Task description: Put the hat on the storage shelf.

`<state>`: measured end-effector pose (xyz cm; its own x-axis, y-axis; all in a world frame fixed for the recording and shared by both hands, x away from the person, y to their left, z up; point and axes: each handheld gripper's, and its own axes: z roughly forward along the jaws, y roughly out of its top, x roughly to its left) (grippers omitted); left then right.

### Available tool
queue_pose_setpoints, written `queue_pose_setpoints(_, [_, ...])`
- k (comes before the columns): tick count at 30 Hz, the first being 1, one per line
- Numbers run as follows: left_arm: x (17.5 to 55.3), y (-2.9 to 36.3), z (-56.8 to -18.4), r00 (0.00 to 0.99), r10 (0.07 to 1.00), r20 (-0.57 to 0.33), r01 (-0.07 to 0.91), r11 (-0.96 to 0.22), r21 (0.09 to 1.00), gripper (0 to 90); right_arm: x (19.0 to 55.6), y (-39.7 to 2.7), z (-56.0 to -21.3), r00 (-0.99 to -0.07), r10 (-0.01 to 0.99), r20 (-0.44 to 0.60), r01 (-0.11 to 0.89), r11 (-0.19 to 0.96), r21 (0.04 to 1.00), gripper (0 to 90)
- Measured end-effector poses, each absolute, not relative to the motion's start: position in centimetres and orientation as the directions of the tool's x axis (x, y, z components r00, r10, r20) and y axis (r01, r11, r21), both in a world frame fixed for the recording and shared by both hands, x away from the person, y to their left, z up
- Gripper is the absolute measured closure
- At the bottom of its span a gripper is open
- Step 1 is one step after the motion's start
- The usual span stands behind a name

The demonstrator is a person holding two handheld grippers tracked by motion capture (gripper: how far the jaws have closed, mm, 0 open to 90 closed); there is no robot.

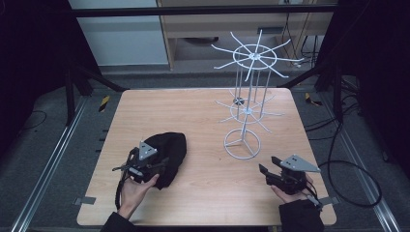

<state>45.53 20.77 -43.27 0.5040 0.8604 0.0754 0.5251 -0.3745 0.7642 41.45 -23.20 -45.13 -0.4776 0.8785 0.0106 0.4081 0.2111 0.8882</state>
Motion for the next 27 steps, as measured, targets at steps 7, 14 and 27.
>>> queue_pose_setpoints(7, [46.0,21.2,-43.6,0.489,0.870,0.058,0.557,-0.363,0.747,66.4,41.8,-25.2,-46.1,-0.425,0.905,0.031,0.445,0.178,0.877,42.2])
queue_pose_setpoints(14, [46.3,21.7,-43.7,0.452,0.891,0.039,0.575,-0.324,0.751,84.9,42.1,-25.9,-46.8,-0.412,0.911,0.022,0.462,0.188,0.867,42.3])
queue_pose_setpoints(27, [44.4,24.1,-40.6,0.446,0.894,-0.037,0.441,-0.184,0.879,87.9,42.6,-26.9,-47.7,-0.389,0.921,0.019,0.478,0.184,0.859,42.3])
